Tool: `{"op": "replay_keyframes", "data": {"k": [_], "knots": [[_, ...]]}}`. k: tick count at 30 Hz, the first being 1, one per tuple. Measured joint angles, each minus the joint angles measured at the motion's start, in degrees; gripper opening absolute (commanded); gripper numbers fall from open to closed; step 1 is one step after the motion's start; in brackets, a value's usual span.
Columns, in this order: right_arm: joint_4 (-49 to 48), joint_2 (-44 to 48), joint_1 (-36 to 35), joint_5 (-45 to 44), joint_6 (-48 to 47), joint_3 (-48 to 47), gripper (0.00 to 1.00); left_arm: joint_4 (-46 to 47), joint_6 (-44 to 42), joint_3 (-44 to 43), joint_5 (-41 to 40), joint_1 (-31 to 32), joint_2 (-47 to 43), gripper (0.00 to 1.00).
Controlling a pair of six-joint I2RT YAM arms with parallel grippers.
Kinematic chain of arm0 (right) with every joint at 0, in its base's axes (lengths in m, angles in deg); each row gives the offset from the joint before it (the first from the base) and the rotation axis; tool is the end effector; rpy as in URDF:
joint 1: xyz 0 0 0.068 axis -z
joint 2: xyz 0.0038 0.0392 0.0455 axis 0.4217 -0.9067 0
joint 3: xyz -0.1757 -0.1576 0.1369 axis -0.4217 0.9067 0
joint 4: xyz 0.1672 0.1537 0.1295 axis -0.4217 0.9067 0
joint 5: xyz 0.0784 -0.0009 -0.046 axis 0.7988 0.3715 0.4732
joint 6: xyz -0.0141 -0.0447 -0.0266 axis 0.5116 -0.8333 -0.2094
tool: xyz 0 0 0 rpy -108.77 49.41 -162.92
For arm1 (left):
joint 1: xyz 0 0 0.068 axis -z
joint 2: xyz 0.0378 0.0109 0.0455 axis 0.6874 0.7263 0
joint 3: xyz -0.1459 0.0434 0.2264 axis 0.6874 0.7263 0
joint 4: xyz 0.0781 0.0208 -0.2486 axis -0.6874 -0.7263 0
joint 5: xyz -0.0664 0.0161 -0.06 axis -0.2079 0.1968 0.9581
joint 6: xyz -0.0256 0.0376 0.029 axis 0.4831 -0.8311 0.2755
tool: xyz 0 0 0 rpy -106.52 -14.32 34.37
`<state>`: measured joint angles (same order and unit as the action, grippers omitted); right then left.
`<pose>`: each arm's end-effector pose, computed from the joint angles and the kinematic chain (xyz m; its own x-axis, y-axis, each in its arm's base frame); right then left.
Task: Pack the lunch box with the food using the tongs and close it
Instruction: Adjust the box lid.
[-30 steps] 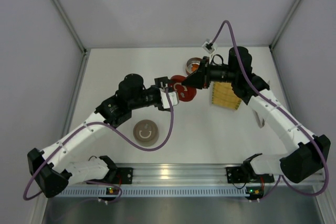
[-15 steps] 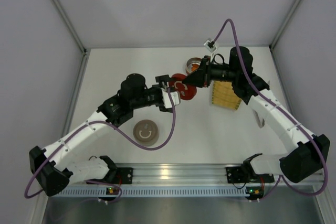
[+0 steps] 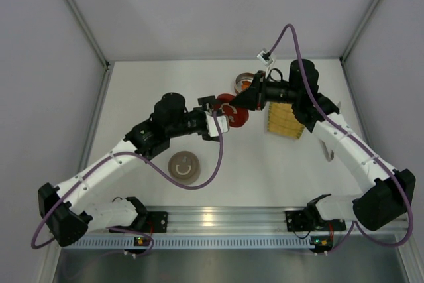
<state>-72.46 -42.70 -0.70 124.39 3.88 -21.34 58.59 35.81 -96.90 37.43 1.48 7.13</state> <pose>0.2514 0.1502 0.3910 -0.5642 0.0524 -0.8240 -0.7806 0.2912 0.5530 0.1788 -0.1968 0.3687 0.4982 0.4135 -0.7621 0.7818 0.1659 0.6011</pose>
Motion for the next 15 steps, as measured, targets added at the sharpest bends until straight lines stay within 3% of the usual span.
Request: {"op": "replay_keyframes", "data": {"k": [6, 15], "knots": [[0.11, -0.02, 0.00, 1.90, 0.11, 0.00, 0.00, -1.42, 1.16, -2.34, 2.56, -0.02, 0.15, 0.55], [-0.87, -0.02, 0.35, 2.69, -0.33, 0.00, 0.00, -11.21, 3.54, -7.52, 12.04, 0.52, 2.51, 0.41]]}}
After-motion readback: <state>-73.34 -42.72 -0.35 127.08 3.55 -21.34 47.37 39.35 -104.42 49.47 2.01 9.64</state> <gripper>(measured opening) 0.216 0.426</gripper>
